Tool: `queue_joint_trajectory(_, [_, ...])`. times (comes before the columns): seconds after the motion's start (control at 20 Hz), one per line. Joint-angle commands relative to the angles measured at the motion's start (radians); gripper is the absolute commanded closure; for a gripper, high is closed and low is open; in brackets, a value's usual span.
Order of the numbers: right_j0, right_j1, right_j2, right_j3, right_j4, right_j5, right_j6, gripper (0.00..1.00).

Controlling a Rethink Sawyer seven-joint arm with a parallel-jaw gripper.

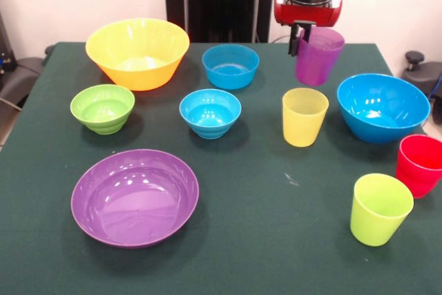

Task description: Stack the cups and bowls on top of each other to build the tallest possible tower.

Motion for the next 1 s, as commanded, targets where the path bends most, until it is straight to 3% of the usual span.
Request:
queue_joint_trajectory(0.05, [0.009,0.059,0.055,-0.071,-0.043,0.021,0.024,1.00])
queue_joint_trajectory(1.0, [-0.026,0.009,0.099,-0.114,-0.013,0.157,-0.025,1.00])
